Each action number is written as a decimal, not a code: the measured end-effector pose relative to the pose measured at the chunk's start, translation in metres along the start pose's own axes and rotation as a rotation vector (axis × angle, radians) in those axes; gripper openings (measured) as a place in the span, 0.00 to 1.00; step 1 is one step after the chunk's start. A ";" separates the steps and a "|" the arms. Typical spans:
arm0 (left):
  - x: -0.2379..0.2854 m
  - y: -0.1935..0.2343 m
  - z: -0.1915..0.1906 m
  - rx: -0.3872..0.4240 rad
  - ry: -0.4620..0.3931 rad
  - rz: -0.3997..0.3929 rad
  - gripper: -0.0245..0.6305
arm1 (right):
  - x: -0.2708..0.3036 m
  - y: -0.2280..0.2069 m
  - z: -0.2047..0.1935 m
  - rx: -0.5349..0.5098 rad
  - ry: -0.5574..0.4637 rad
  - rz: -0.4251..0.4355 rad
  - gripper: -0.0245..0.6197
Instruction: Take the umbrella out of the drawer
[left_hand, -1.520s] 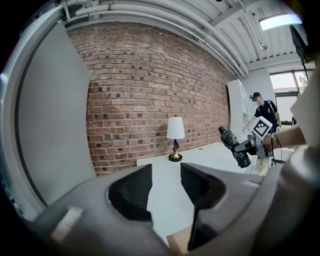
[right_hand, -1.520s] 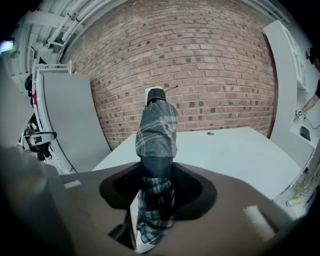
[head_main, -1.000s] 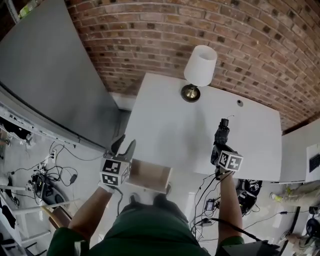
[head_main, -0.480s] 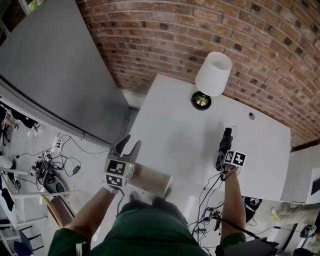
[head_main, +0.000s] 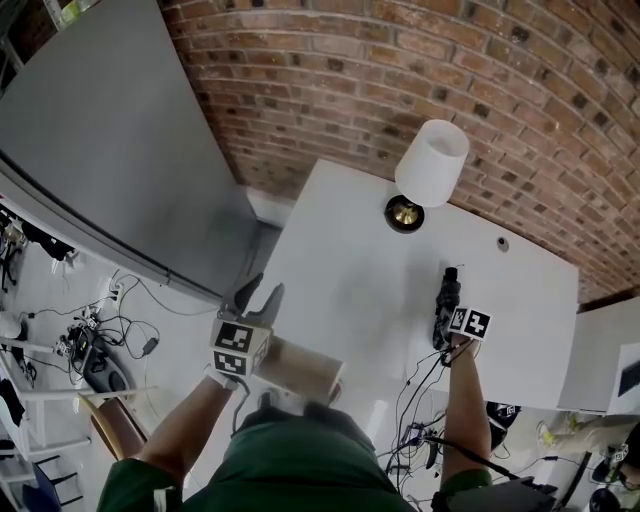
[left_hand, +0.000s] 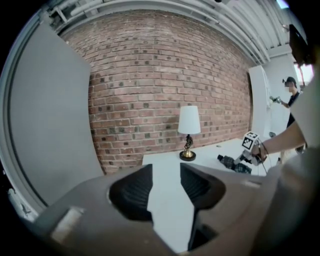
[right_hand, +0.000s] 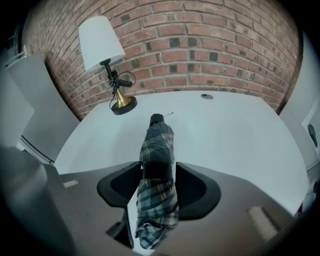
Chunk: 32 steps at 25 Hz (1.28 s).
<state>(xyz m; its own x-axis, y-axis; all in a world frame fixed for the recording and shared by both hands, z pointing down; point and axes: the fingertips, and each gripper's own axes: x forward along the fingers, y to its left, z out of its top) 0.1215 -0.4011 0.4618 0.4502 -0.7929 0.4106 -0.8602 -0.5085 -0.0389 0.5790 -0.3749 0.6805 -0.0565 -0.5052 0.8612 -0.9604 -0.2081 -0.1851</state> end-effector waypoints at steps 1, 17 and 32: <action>0.000 0.004 0.000 -0.005 -0.006 -0.004 0.30 | -0.008 0.002 0.006 0.009 -0.033 -0.006 0.37; -0.044 0.071 0.048 0.006 -0.168 -0.137 0.29 | -0.228 0.135 0.044 -0.045 -0.648 -0.029 0.36; -0.153 0.086 0.177 0.126 -0.514 -0.151 0.22 | -0.431 0.274 0.048 -0.208 -1.123 -0.096 0.26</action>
<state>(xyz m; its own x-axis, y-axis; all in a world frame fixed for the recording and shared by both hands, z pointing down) 0.0207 -0.3830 0.2341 0.6523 -0.7541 -0.0770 -0.7561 -0.6402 -0.1355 0.3529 -0.2542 0.2357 0.1941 -0.9791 -0.0603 -0.9801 -0.1962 0.0302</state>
